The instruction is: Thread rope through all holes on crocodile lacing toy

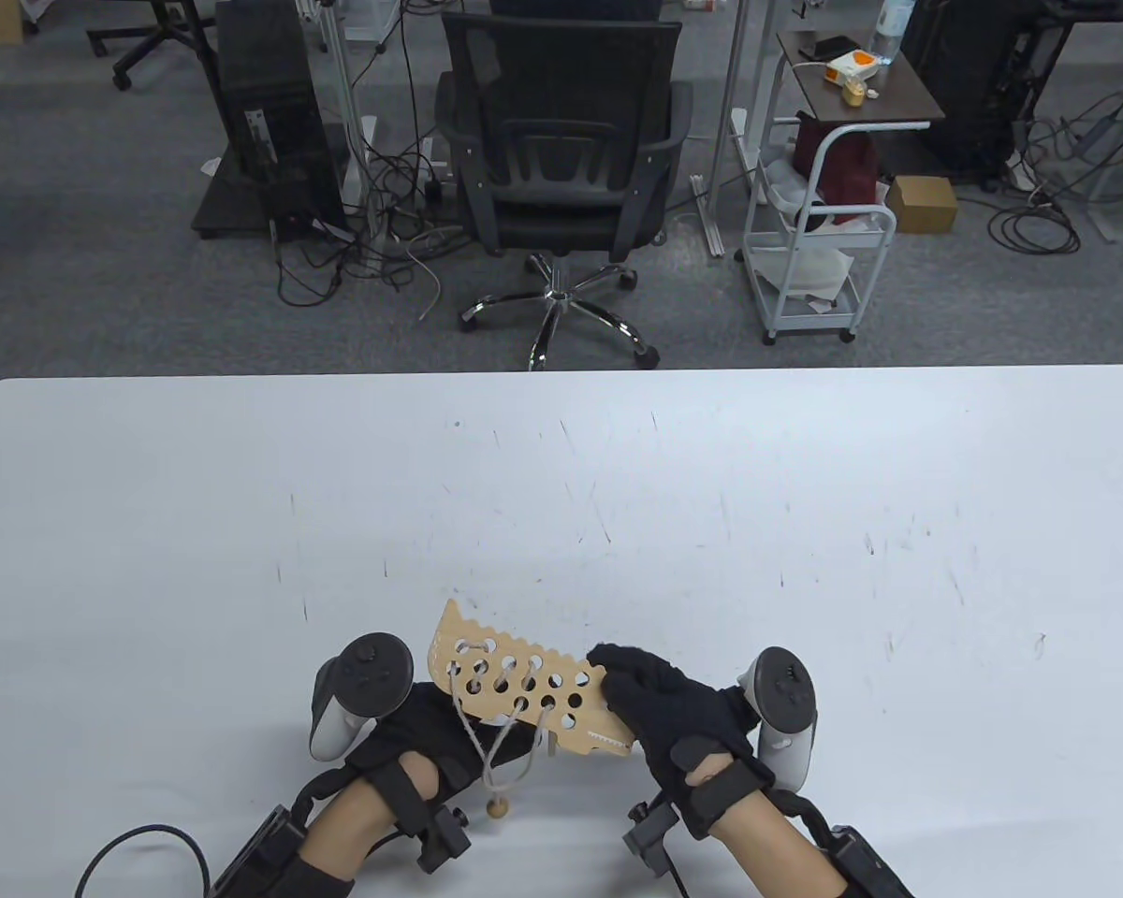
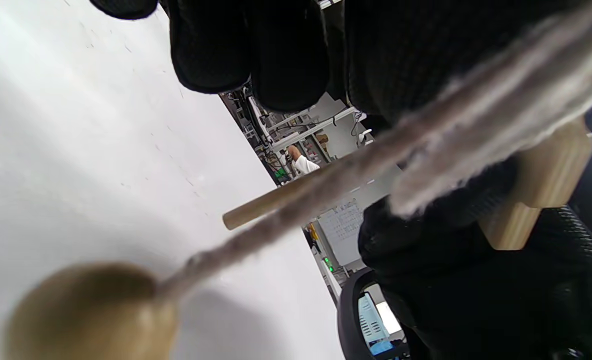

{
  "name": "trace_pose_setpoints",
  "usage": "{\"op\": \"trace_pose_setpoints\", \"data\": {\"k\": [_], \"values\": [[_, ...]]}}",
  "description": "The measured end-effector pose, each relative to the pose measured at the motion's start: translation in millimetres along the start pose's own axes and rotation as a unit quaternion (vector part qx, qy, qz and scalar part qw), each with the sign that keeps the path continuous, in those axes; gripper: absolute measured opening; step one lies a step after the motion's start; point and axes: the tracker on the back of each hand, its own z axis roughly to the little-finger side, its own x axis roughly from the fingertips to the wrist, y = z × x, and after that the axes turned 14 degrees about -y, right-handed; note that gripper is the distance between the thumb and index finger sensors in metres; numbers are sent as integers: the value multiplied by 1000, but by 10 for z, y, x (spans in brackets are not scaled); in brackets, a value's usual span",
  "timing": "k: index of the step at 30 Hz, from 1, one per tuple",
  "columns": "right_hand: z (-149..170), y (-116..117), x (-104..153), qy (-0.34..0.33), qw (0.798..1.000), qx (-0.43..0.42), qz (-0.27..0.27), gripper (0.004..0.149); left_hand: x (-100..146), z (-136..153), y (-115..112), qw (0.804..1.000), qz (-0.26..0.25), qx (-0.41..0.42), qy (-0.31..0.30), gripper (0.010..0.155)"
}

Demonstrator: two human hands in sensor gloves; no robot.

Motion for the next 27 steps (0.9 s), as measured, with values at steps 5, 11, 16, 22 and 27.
{"op": "trace_pose_setpoints", "data": {"k": [5, 11, 16, 22, 27], "values": [[9, 15, -2, 2, 1000, -4, -3, 50, -12, -27, -49, 1000, 7, -17, -8, 53], [7, 25, -2, 5, 1000, -12, -5, 50, -20, -33, -64, 1000, 1, -19, -12, 44], [4, 10, -7, 5, 1000, -13, 0, 50, -1, -44, -11, 999, -18, -27, -13, 42], [3, -24, -11, 7, 1000, -9, 9, 50, 41, -30, 108, 998, -56, -29, -6, 42], [5, -61, -19, 9, 1000, -8, 17, 50, 77, -7, 208, 996, -85, -30, 3, 42]]}}
